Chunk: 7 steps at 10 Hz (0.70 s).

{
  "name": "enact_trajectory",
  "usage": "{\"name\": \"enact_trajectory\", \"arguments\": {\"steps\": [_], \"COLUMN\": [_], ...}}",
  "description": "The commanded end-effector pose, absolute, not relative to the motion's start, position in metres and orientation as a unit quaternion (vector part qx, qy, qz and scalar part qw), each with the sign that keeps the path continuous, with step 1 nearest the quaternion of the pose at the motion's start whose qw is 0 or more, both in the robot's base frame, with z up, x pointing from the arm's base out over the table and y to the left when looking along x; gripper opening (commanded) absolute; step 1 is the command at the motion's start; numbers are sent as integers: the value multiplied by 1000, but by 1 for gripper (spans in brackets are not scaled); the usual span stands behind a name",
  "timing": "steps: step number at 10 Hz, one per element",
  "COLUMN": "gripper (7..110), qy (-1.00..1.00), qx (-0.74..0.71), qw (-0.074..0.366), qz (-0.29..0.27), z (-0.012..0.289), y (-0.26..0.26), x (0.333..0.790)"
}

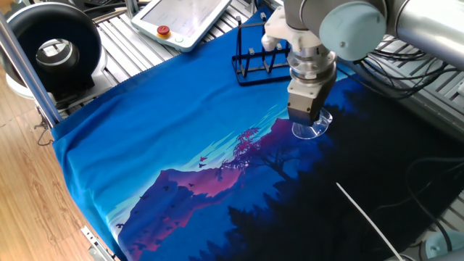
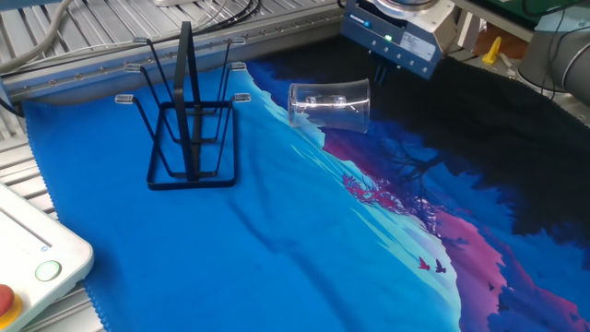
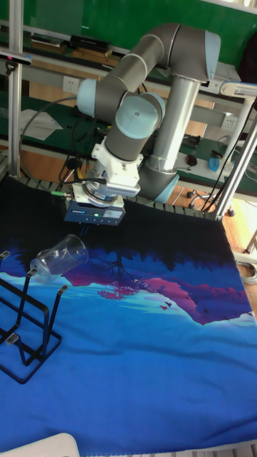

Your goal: Put the cup on the cup rack

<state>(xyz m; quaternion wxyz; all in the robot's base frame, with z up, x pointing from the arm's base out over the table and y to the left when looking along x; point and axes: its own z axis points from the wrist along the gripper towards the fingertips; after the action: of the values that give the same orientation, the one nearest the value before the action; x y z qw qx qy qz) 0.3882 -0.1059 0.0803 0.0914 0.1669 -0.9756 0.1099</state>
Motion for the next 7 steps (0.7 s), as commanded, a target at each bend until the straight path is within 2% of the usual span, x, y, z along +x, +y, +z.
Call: {"name": "enact_trajectory", "arguments": {"steps": [1, 7], "gripper": [7, 7], "qy": [-973, -974], "qx": [177, 179], "qw": [76, 78], "qz": [124, 114], "z": [79, 76], "y": [-116, -110], "x": [397, 397]}}
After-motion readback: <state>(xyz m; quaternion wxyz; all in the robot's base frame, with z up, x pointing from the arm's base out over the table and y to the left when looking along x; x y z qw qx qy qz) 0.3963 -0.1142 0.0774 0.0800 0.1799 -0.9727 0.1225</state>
